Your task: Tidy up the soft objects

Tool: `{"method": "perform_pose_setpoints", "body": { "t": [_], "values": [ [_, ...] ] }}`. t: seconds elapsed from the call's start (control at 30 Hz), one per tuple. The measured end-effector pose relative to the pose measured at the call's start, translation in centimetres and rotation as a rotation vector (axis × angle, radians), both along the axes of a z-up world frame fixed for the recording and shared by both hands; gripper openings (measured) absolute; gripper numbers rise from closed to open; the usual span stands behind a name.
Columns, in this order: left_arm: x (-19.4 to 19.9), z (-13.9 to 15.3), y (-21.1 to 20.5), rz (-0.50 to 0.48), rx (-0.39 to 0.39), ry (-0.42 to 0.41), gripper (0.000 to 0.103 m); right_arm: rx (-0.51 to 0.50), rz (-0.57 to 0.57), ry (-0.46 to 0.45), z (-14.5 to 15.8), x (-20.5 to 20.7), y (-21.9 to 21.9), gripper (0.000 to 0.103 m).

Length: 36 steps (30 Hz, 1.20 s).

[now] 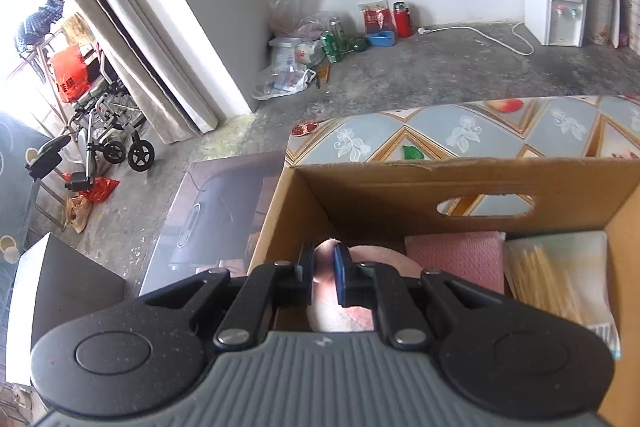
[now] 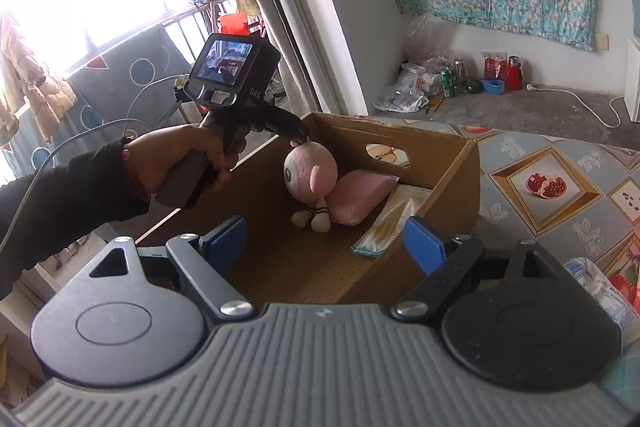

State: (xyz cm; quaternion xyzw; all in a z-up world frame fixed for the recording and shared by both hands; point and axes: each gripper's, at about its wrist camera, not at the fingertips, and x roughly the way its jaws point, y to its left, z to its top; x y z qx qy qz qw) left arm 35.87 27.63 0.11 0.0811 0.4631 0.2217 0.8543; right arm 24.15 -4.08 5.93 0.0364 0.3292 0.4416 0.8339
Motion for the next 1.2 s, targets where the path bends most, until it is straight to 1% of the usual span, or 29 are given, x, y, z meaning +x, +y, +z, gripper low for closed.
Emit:
{"method": "perform_pose_setpoints", "body": {
  "t": [0.1,0.23,0.37,0.47,0.57,0.67,0.73,0.8,0.83,0.87,0.9,1.0,1.03,1.2],
  "values": [
    [1.0,-0.5,-0.1,0.000,0.049,0.007,0.011,-0.003,-0.006,0.016,-0.6,0.3,-0.2,0.086],
    [1.5,0.3,0.4,0.009,0.054,0.006,0.011,0.004,-0.007,0.021,-0.7,0.5,-0.5,0.086],
    [2.3,0.7,0.6,0.018,0.118,0.000,0.012,0.002,-0.001,0.022,-0.9,0.5,-0.3,0.086],
    [3.1,-0.2,0.7,0.028,0.119,0.021,0.016,0.000,0.001,0.028,-1.0,0.4,-0.2,0.086],
    [3.6,-1.1,0.3,0.016,0.137,0.051,0.016,-0.001,0.000,0.029,-1.0,0.3,-0.1,0.086],
    [3.5,-1.3,0.6,0.031,0.111,0.058,0.017,0.000,-0.009,0.028,-0.7,0.4,-0.3,0.086],
    [3.2,-0.9,1.0,0.042,0.068,0.042,0.022,0.005,-0.016,0.030,-0.6,0.4,-0.6,0.086],
    [2.6,-0.3,1.1,0.048,0.025,0.021,0.036,0.008,-0.024,0.028,-0.5,0.3,-1.0,0.086],
    [2.3,0.1,1.0,0.045,0.012,0.011,0.041,0.010,-0.029,0.026,-0.5,0.3,-1.2,0.086],
    [2.0,0.4,0.7,0.045,0.015,0.002,0.052,0.012,-0.034,0.025,-0.5,0.2,-1.5,0.086],
    [1.6,0.9,0.5,0.044,0.026,-0.010,0.058,0.014,-0.040,0.025,-0.5,0.1,-1.7,0.086],
    [0.2,2.4,-0.4,0.019,0.027,-0.043,0.061,0.020,-0.060,0.024,-0.3,-0.4,-2.7,0.086],
    [-0.4,3.0,-0.6,0.013,0.016,-0.054,0.061,0.021,-0.068,0.022,-0.2,-0.6,-3.0,0.086],
    [-4.2,6.1,-2.3,-0.038,-0.069,-0.128,0.071,0.036,-0.127,0.020,0.2,-1.9,-5.3,0.086]
  ]
}}
